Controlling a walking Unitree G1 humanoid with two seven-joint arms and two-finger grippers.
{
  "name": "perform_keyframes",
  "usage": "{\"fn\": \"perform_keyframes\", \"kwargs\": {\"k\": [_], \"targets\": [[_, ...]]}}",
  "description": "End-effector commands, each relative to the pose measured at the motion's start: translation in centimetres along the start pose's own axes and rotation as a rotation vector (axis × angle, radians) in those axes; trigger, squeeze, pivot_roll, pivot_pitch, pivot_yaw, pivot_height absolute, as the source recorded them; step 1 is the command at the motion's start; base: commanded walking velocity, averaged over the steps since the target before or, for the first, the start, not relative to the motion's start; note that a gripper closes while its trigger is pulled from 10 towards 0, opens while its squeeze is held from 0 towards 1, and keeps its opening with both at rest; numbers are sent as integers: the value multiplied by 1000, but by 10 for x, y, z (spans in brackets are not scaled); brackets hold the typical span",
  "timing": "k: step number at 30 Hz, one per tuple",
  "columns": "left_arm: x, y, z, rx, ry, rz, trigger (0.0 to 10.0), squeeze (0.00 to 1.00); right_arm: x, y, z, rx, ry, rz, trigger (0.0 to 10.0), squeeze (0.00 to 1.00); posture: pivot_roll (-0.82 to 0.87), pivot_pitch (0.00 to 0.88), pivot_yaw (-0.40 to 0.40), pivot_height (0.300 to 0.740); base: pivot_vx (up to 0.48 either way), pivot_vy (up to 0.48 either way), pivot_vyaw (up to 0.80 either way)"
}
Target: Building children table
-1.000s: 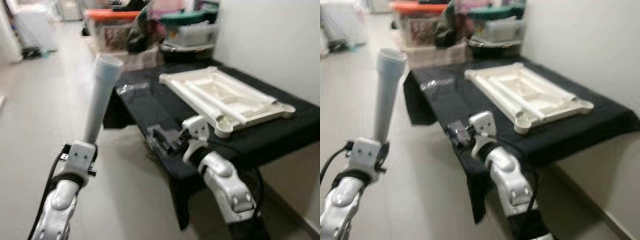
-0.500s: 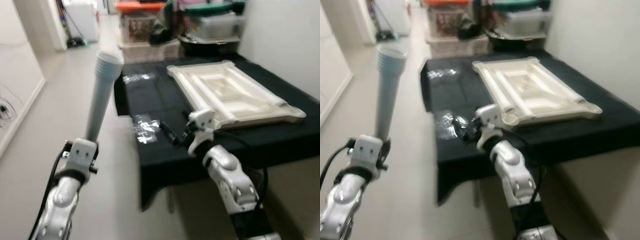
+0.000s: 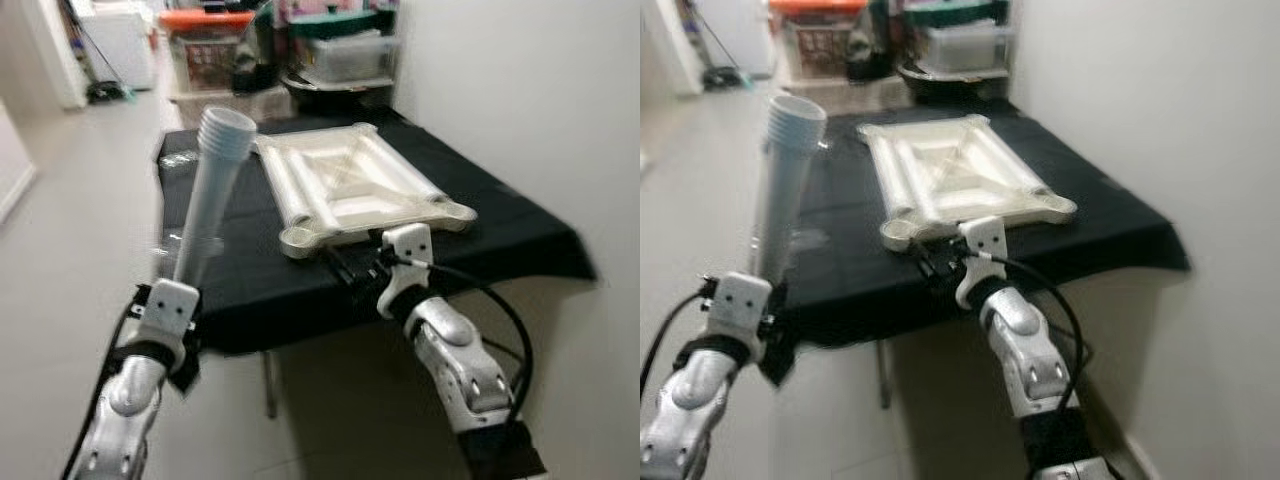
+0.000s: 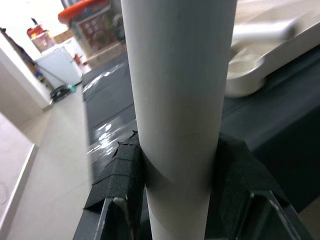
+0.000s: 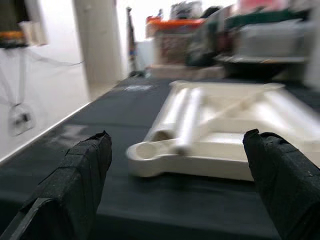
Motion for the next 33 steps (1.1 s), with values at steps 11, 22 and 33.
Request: {"fn": "perform_keyframes", "kwargs": {"k": [11,22,33], "targets": [[0,13,8,-33,-57,72,10000,0,2,5,1,6,-12,7,10000,0,5,0,-19,740,0,-42,0],[2,19,14,-60,-85,116,10000,0,3,6,1,-29,-13,16,10000,0,7,0,-16,740,48,0,82],[6,20,18,-80,-107,128,10000,0,5,6,0,-20,-16,4,10000,0,12,0,-15,740,329,0,218]]}}
Point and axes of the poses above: a point about 5 cm out from each wrist's last joint towards the gripper, its own x axis pointing out of the wrist towards the gripper, its own z axis along the axis of the wrist's last joint, y = z × x, the point moved 1 cm from there along x, pointing out of the wrist towards the gripper, and after that the axes turned 9 degrees about -x, right-handed, at the moved point
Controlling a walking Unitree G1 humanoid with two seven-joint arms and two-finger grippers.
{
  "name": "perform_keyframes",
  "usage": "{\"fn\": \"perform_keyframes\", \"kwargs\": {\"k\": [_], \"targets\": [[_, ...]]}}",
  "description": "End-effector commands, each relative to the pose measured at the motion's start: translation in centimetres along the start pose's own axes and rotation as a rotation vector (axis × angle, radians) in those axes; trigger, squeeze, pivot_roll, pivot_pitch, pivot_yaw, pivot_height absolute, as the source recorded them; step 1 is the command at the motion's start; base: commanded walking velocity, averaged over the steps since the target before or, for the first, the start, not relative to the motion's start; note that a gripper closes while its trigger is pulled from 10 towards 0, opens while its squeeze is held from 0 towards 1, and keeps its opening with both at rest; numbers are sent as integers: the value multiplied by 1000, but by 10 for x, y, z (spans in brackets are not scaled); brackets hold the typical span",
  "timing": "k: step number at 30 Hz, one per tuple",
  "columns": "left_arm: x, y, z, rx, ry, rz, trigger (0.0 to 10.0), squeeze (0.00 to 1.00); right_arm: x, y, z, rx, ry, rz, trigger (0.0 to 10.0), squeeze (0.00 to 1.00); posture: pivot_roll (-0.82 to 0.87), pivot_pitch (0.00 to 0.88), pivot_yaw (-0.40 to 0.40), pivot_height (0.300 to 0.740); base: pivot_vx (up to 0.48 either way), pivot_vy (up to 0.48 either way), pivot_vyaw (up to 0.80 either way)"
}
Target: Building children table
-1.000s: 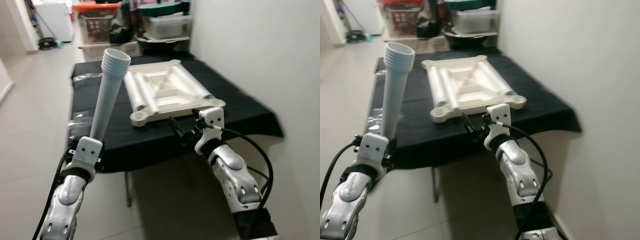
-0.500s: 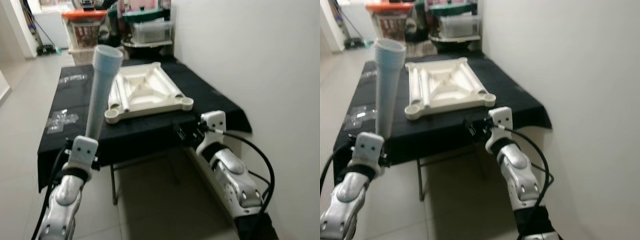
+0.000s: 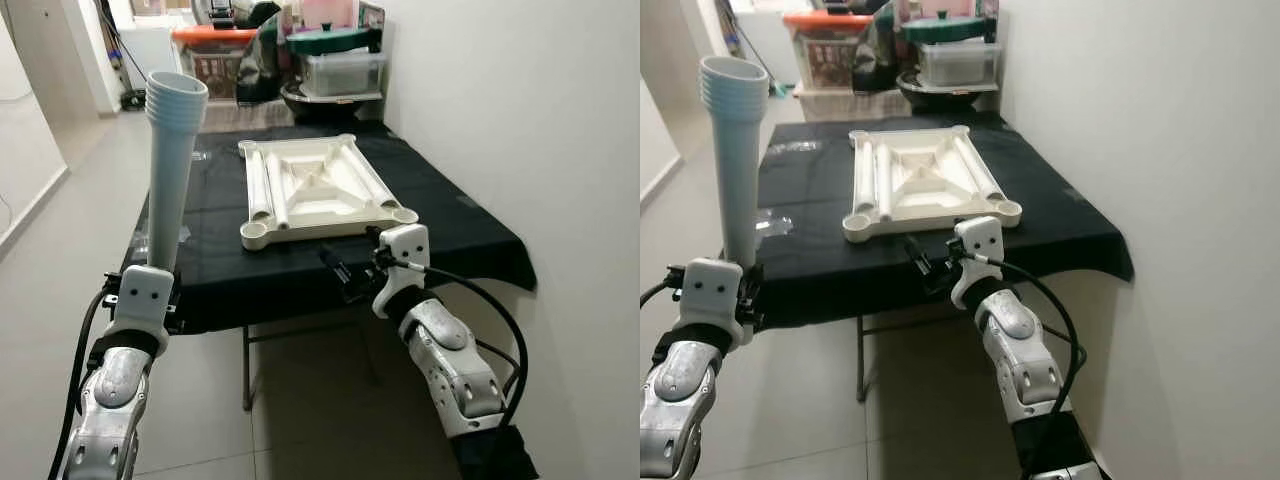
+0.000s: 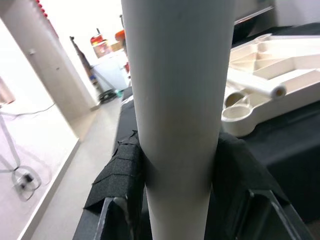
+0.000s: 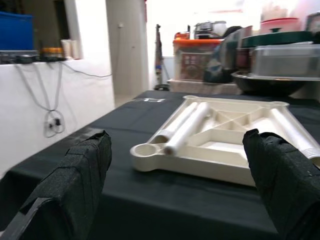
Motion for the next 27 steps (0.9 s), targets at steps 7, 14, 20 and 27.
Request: {"fn": "perform_keyframes", "kwargs": {"k": [7,14,20,27], "targets": [[3,-4,6,-15,-32,-19,10000,0,1,-4,-2,-6,0,-19,10000,0,15,0,-17,740,362,0,0],[8,-2,17,53,-60,-29,10000,0,8,-4,16,72,-57,-26,10000,0,18,0,-16,740,362,0,0],[18,5,38,185,-57,-27,10000,0,13,-4,30,148,-92,-9,10000,0,26,0,-19,740,344,0,0],[22,9,47,247,-77,-51,10000,0,15,-3,23,159,-70,-12,10000,0,23,0,-20,740,310,0,0]]}}
Point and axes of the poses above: a point about 5 cm out from each wrist's last joint towards the gripper, its own x axis pointing out of the wrist towards the gripper, its own z axis along the axis of the wrist's last joint, y = z × x, the point moved 1 cm from there along x, pointing out of the wrist towards the gripper, and after that the axes turned 9 degrees about -x, right-handed, at the moved point
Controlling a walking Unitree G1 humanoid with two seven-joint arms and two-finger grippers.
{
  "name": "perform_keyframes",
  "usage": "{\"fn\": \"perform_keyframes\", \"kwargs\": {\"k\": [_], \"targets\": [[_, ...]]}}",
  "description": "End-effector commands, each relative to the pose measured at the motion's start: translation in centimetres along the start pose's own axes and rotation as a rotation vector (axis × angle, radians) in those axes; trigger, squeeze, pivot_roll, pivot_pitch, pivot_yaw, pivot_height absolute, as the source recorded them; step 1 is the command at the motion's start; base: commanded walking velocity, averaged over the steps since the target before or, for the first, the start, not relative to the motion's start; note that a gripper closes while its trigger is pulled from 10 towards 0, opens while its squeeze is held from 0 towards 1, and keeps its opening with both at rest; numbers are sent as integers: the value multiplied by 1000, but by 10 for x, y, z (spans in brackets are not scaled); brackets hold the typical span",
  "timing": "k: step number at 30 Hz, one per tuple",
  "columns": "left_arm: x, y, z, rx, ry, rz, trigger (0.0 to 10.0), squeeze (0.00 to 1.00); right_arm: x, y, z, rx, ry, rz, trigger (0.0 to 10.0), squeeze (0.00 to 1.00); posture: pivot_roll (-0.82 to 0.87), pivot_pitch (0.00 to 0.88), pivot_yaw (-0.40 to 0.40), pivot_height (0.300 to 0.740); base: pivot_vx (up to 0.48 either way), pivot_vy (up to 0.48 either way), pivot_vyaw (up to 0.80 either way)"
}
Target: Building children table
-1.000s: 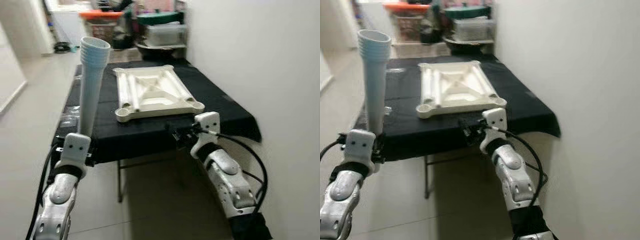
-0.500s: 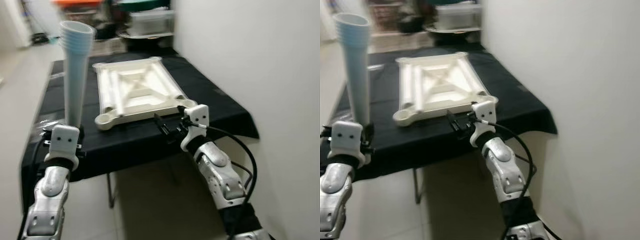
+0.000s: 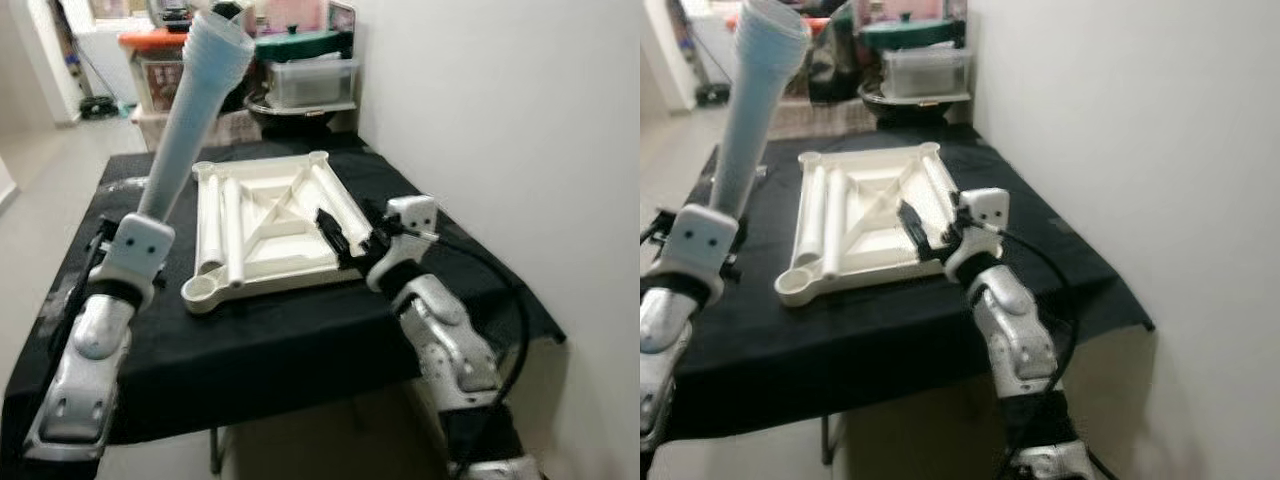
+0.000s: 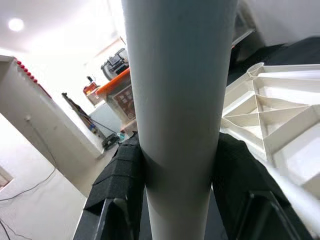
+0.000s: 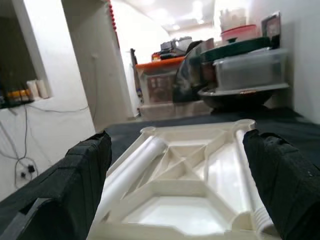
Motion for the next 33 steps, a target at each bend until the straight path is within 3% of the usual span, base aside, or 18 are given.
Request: {"fn": "perform_keyframes", "kwargs": {"k": [1,11,13,14,16,19,20,21,22,24,25,26,27,28,29,31,32,33], "targets": [[-3,7,-8,24,33,19,10000,0,2,9,-3,16,10,22,10000,0,23,0,-20,740,349,0,0],[-5,6,-14,42,62,10,10000,0,0,4,-3,-40,21,12,10000,0,17,0,-22,740,362,0,0],[-5,8,-17,50,81,13,10000,0,0,0,0,-126,21,21,10000,0,17,0,-24,740,328,0,0],[-5,8,-17,50,81,13,10000,0,0,0,0,-126,21,21,10000,0,17,0,-24,740,292,0,0],[-6,6,-23,94,124,-20,10000,0,0,0,2,-261,11,55,10000,0,18,0,-25,740,0,0,0],[-6,6,-26,113,147,-48,10000,0,0,1,4,-347,1,82,10000,0,16,0,-25,740,0,0,0],[-6,8,-31,166,177,-112,10000,0,0,3,5,-453,-11,129,10000,0,16,0,-27,740,0,0,0],[-6,8,-31,166,177,-112,10000,0,0,3,5,-453,-11,129,10000,0,16,0,-27,740,0,0,0],[-7,10,-34,200,198,-154,10000,0,-1,4,6,-520,-18,161,10000,0,16,0,-27,740,0,0,0],[-5,18,-41,300,243,-250,10000,0,-1,5,6,-685,-22,234,10000,0,12,0,-25,740,0,0,0],[-5,18,-41,300,243,-250,10000,0,-1,5,6,-685,-22,234,10000,0,12,0,-25,740,0,0,0],[-3,25,-47,375,277,-296,10000,0,-2,5,6,-782,-20,279,10000,0,10,0,-21,740,0,0,0],[-3,25,-47,375,277,-296,10000,0,-2,5,6,-782,-20,279,10000,0,10,0,-21,740,0,0,0],[-1,30,-51,426,303,-325,10000,0,-2,6,5,-847,-18,311,10000,0,9,0,-19,740,0,0,0],[6,42,-53,486,325,-360,10000,0,-4,5,6,-977,-16,370,10000,0,0,0,-10,740,0,0,0],[6,42,-53,486,325,-360,10000,0,-4,5,6,-977,-16,370,10000,0,0,0,-10,740,0,0,0],[17,53,-52,521,354,-375,10000,0,-6,7,5,-1095,-31,424,10000,0,-10,0,0,740,0,0,0],[17,53,-52,521,354,-375,10000,0,-6,7,5,-1095,-31,424,10000,0,-10,0,0,740,0,0,0]]}}
Point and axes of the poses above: a point about 5 cm out from each wrist's last joint towards the gripper, its own x axis pointing out of the wrist towards the gripper, its own z axis along the axis of the wrist's last joint, y = z × x, the point moved 1 cm from there along x, pointing out of the wrist towards the gripper, and after that the axes turned 9 degrees about -x, right-handed, at the moved point
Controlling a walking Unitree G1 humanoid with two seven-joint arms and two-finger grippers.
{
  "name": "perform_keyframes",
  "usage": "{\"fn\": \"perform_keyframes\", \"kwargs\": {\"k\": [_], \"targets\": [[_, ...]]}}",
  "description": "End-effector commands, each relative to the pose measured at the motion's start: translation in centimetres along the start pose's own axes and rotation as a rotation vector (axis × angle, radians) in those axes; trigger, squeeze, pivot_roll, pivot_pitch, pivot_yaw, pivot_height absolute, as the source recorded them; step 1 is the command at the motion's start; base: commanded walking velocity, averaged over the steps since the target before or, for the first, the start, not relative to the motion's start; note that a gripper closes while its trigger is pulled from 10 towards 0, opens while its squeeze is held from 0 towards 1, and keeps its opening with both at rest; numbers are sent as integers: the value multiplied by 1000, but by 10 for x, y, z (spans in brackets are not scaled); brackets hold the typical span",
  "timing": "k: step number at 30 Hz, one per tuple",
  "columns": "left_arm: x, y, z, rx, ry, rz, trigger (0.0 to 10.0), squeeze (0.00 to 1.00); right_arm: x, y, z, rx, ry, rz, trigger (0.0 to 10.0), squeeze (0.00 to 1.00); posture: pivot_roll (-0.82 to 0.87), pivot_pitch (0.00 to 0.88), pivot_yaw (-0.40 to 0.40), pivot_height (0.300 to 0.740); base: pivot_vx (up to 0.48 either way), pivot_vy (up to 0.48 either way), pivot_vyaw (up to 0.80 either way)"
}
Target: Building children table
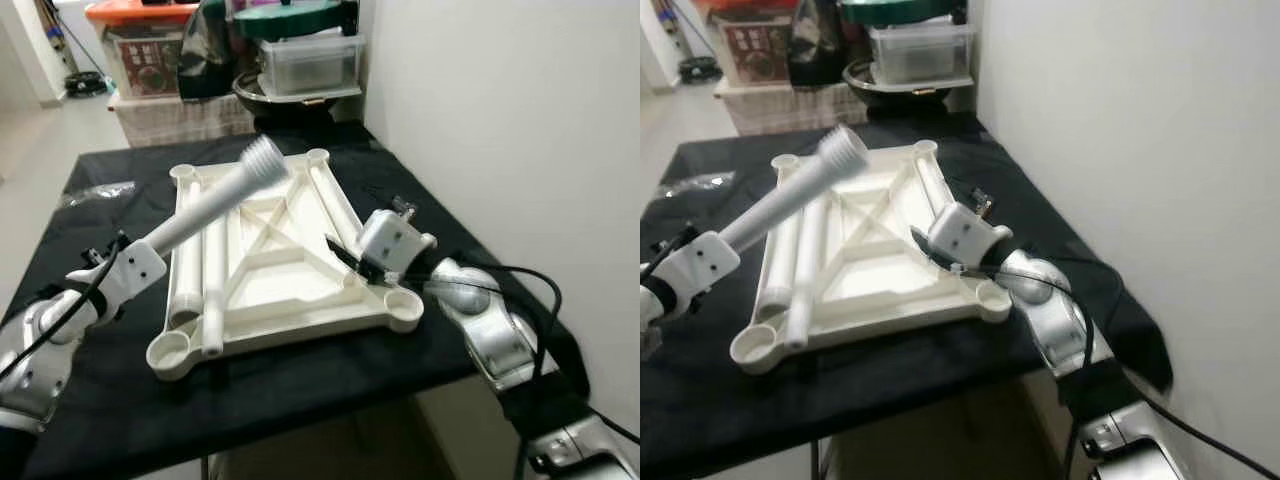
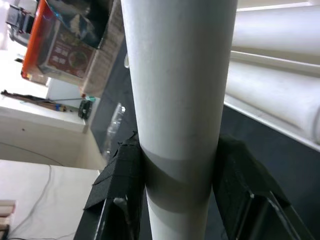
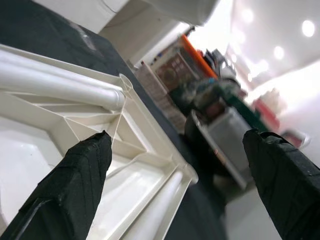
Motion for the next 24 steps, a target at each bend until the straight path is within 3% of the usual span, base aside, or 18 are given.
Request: {"fn": "perform_keyframes", "kwargs": {"k": [1,5,9,11,12,14,16,19,24], "targets": [[3,9,-2,49,29,-18,10000,0,2,4,4,-81,-31,45,10000,0,-10,0,0,740,0,0,0],[19,17,5,108,59,-92,10000,0,7,6,9,-178,-65,83,10000,0,-16,0,7,740,0,0,0],[35,12,14,112,59,-166,10000,0,16,4,13,-219,-82,85,10000,0,-5,0,-1,740,0,0,0],[51,7,19,144,75,-227,10000,0,26,1,19,-257,-103,72,10000,0,-11,0,3,740,0,0,0],[51,7,19,144,75,-227,10000,0,26,1,19,-257,-103,72,10000,0,-11,0,3,740,0,0,0],[67,-4,30,173,83,-306,10000,0,36,-4,24,-292,-106,55,10000,0,-18,0,10,740,0,0,0],[67,-4,30,173,83,-306,10000,0,36,-4,24,-292,-106,55,10000,0,-18,0,10,740,0,0,0],[78,-19,47,217,66,-396,10000,0,43,-6,25,-313,-95,42,10000,0,-20,0,16,740,0,0,0],[84,-25,58,248,51,-415,10000,0,44,-2,25,-318,-91,61,10000,0,-25,0,19,740,0,0,0]]}}
Point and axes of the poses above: a point about 5 cm out from each wrist's last joint towards the gripper, its own x axis pointing out of the wrist towards the gripper, its own z axis along the axis of the wrist's last joint, y = z × x, the point moved 1 cm from there along x, pointing out of the wrist towards the gripper, and after that the axes turned 9 degrees about -x, right-handed, at the moved point
